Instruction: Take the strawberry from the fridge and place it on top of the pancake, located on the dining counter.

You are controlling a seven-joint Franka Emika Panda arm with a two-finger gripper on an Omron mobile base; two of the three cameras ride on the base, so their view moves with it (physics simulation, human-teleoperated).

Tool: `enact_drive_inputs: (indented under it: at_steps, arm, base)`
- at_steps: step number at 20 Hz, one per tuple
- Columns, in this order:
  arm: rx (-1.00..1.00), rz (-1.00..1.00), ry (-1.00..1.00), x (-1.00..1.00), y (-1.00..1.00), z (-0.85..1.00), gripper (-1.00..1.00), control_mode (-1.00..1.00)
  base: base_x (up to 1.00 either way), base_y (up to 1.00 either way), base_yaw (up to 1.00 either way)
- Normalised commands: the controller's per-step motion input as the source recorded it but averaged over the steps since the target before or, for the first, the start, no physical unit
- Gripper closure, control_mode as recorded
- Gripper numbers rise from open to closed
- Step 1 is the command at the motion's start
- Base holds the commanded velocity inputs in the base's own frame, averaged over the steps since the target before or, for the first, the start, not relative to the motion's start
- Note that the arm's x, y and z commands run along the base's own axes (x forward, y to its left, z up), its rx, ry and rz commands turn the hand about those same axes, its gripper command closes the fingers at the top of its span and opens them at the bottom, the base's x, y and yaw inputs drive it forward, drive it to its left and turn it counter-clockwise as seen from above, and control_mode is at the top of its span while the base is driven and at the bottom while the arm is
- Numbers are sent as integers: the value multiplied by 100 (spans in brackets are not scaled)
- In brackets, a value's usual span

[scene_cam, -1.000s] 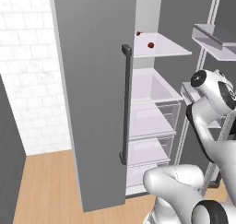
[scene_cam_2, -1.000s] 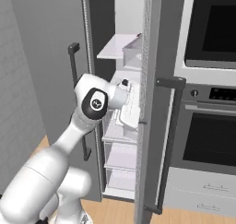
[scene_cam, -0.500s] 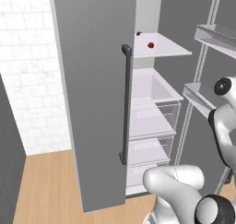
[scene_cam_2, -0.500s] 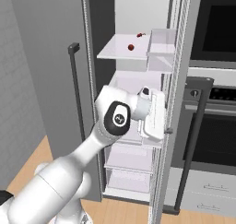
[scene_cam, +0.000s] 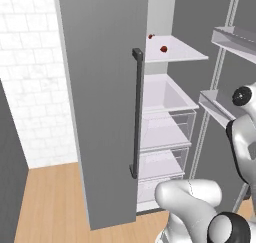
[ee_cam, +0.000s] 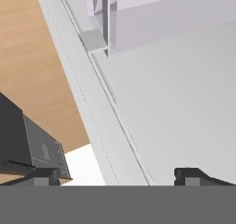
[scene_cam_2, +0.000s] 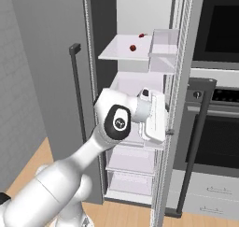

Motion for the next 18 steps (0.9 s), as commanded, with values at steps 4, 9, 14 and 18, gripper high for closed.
enact_drive_inputs:
  at_steps: [4,9,14,18]
  arm:
    - [0,0,1,-5,34,38,-100,-100]
    - [2,0,0,0,68,10,-100,-100]
    - [19,4,-1,0,78,-4,-100,-100]
    - [45,1,-6,0,51,-5,-100,-100]
  base:
    - [0,0,0]
    - [0,0,0]
    - [0,0,0]
    - [0,0,0]
